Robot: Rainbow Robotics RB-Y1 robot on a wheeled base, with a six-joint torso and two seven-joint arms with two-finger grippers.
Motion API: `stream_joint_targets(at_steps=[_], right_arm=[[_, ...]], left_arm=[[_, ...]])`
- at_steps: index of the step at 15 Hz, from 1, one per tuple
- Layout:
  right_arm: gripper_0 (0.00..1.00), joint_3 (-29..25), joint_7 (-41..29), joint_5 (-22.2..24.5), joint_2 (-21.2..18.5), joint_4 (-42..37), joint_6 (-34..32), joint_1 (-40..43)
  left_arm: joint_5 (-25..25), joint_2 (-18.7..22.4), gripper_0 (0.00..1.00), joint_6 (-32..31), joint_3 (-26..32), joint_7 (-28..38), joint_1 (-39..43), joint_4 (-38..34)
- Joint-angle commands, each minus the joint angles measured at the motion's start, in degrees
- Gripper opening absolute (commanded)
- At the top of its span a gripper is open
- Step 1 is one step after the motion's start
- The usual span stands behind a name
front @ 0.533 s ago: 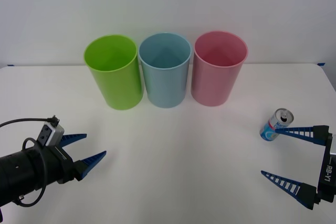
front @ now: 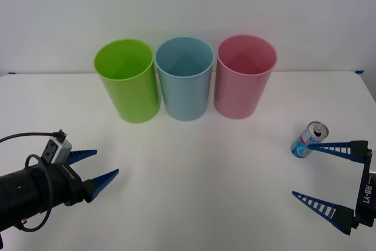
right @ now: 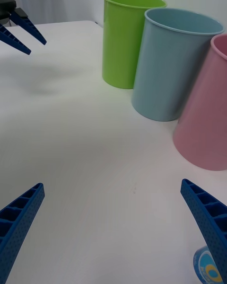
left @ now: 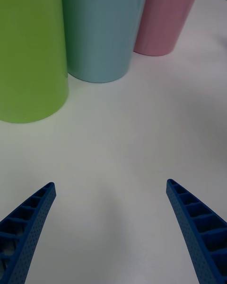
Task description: Put cans in the blue bin and PET bottles in the pink bin and trash in the green bin.
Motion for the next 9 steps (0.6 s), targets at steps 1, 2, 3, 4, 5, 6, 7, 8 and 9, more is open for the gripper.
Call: stream_joint_targets(at_steps=[1, 2, 3, 4, 5, 6, 7, 8, 9], right_arm=[[1.0, 0.0, 0.0, 0.0, 0.0, 0.0, 0.0, 0.0], [1.0, -0.1, 0.1, -1.1, 1.7, 0.1, 0.2, -0.4], [1.0, -0.9, 0.3, -3.5, 2.5, 0.4, -0.2, -0.6], [1.0, -1.5, 0.4, -5.5, 2.8, 0.4, -0.5, -0.7], [1.0, -1.8, 0.3, -7.0, 2.7, 0.4, -0.5, -0.6], [1.0, -2.7, 0.4, -8.6, 2.6, 1.0, -0.5, -0.6], [1.0, -3.5, 0.4, -10.4, 2.5, 2.1, -0.5, -0.6], [1.0, -4.2, 0.7, -12.0, 2.1, 3.6, -0.4, -0.6], [1.0, -5.1, 1.3, -13.7, 1.4, 5.7, -0.6, -0.6]], left_arm=[[0.0, 0.0, 0.79, 0.0, 0.0, 0.0, 0.0, 0.0], [0.0, 0.0, 0.79, 0.0, 0.0, 0.0, 0.0, 0.0], [0.0, 0.0, 0.79, 0.0, 0.0, 0.0, 0.0, 0.0], [0.0, 0.0, 0.79, 0.0, 0.0, 0.0, 0.0, 0.0], [0.0, 0.0, 0.79, 0.0, 0.0, 0.0, 0.0, 0.0], [0.0, 0.0, 0.79, 0.0, 0.0, 0.0, 0.0, 0.0], [0.0, 0.0, 0.79, 0.0, 0.0, 0.0, 0.0, 0.0], [0.0, 0.0, 0.8, 0.0, 0.0, 0.0, 0.0, 0.0], [0.0, 0.0, 0.79, 0.0, 0.0, 0.0, 0.0, 0.0]])
